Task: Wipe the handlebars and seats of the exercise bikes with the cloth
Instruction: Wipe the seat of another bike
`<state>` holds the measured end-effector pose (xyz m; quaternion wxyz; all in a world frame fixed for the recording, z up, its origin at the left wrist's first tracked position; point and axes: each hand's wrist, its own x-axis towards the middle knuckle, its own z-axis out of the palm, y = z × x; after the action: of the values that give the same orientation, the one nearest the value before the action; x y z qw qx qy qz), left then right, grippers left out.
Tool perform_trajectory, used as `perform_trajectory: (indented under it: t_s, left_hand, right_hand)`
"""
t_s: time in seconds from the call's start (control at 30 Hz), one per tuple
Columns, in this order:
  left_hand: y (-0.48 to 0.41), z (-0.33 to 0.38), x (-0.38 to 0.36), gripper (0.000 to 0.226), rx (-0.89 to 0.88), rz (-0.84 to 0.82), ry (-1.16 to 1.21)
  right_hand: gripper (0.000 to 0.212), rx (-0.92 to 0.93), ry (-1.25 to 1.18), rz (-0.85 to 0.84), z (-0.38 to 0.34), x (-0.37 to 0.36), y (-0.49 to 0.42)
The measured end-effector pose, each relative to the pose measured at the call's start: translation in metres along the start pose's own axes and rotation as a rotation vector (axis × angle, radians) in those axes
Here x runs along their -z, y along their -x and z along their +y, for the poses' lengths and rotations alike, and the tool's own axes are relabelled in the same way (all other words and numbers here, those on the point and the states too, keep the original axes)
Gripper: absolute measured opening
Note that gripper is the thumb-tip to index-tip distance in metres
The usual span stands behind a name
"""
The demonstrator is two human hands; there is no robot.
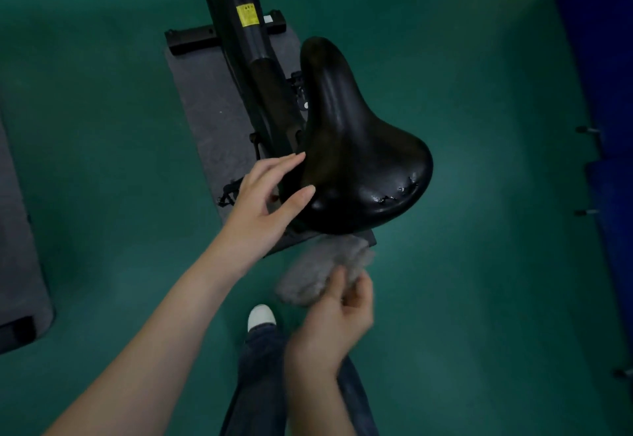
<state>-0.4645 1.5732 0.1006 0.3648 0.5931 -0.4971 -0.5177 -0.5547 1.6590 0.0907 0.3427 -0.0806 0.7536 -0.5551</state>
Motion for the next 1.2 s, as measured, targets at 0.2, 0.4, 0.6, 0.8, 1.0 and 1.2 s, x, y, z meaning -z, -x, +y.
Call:
perform_trajectory:
  t_s: [0.2,0.4,0.6,0.8,1.0,1.2]
  left_hand:
    - [0.006,0.001,-0.009,0.072,-0.029,0.020,-0.091]
    - [0.007,0.001,-0.014,0.074,-0.015,0.051,-0.101]
    - [0.008,-0.001,-0.016,0.072,-0.017,0.059,-0.064]
    - [0.008,-0.005,-0.017,0.071,-0.043,0.068,-0.083]
    - [0.007,-0.006,-0.016,0.072,-0.039,0.057,-0.093]
    - [0.008,-0.009,-0.017,0.069,-0.040,0.052,-0.046]
  right_hand:
    - [0.011,0.455,0.079,0.082,-0.075,0.006,-0.104]
    - [0.017,0.574,0.335,-0.242,-0.104,-0.027,-0.151]
    - [0.023,0.532,0.293,-0.200,-0.083,-0.008,-0.102]
    - [0.039,0.530,0.174,-0.206,-0.058,-0.005,-0.036]
    - [0.023,0.500,0.155,-0.206,-0.072,0.005,-0.048]
    - [0.026,0.591,0.429,-0.251,-0.117,-0.010,-0.136]
